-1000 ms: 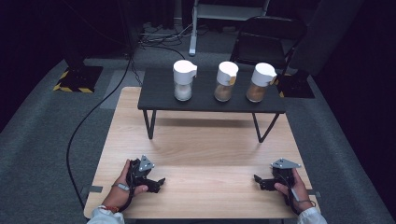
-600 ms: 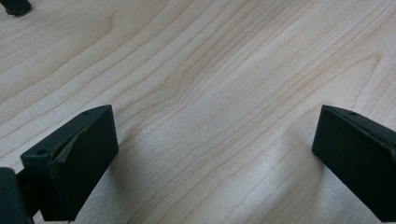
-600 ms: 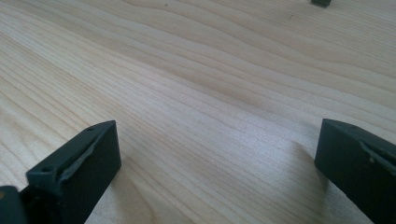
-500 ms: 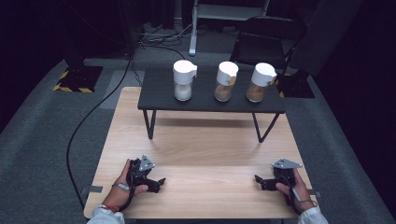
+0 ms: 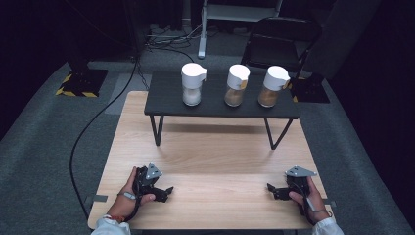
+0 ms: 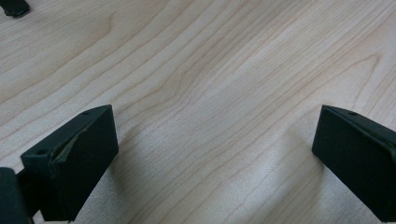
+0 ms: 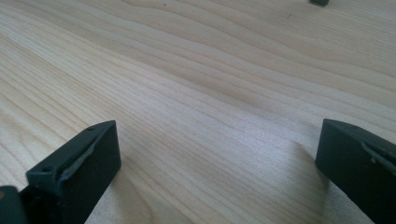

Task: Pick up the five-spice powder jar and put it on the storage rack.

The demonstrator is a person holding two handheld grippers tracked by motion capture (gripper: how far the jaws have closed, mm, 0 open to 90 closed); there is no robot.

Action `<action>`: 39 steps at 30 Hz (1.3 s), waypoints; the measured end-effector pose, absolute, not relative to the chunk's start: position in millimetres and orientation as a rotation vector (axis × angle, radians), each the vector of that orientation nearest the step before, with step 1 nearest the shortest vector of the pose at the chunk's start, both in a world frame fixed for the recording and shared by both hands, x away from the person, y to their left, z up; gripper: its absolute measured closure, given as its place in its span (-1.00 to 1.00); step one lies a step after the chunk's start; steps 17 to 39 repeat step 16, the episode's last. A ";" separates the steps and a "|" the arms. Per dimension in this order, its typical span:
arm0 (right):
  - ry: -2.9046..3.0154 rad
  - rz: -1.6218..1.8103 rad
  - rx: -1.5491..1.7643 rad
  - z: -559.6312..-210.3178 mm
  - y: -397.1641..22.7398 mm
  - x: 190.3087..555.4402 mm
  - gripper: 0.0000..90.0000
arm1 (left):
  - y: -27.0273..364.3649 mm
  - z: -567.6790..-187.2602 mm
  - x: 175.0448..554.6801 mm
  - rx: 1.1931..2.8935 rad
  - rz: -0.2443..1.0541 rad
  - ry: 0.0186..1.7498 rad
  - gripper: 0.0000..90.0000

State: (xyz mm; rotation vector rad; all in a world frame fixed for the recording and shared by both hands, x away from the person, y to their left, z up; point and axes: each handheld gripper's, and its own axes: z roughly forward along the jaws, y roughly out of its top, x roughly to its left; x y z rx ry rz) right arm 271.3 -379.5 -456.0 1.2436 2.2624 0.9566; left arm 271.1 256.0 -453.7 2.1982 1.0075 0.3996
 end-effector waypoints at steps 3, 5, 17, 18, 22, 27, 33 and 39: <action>2.262 0.956 1.243 -456.0 -379.5 271.3 -1.00 | 256.0 -453.7 271.1 2.198 0.399 1.008 -1.00; 2.262 0.956 1.244 -456.0 -379.5 271.3 -1.00 | 256.1 -453.7 271.2 2.198 0.399 1.007 -1.00; 2.260 0.956 1.246 -456.1 -379.2 271.1 -1.00 | 255.9 -453.5 272.9 2.202 0.393 0.999 -1.00; 2.260 0.956 1.246 -456.1 -379.2 271.1 -1.00 | 255.9 -453.5 272.9 2.202 0.393 0.999 -1.00; 2.260 0.956 1.246 -456.1 -379.2 271.1 -1.00 | 255.9 -453.5 272.9 2.202 0.393 0.999 -1.00; 2.260 0.956 1.246 -456.1 -379.2 271.1 -1.00 | 255.9 -453.5 272.9 2.202 0.393 0.999 -1.00; 2.260 0.956 1.246 -456.1 -379.2 271.1 -1.00 | 255.9 -453.5 272.9 2.202 0.393 0.999 -1.00; 2.260 0.956 1.246 -456.1 -379.2 271.1 -1.00 | 255.9 -453.5 272.9 2.202 0.393 0.999 -1.00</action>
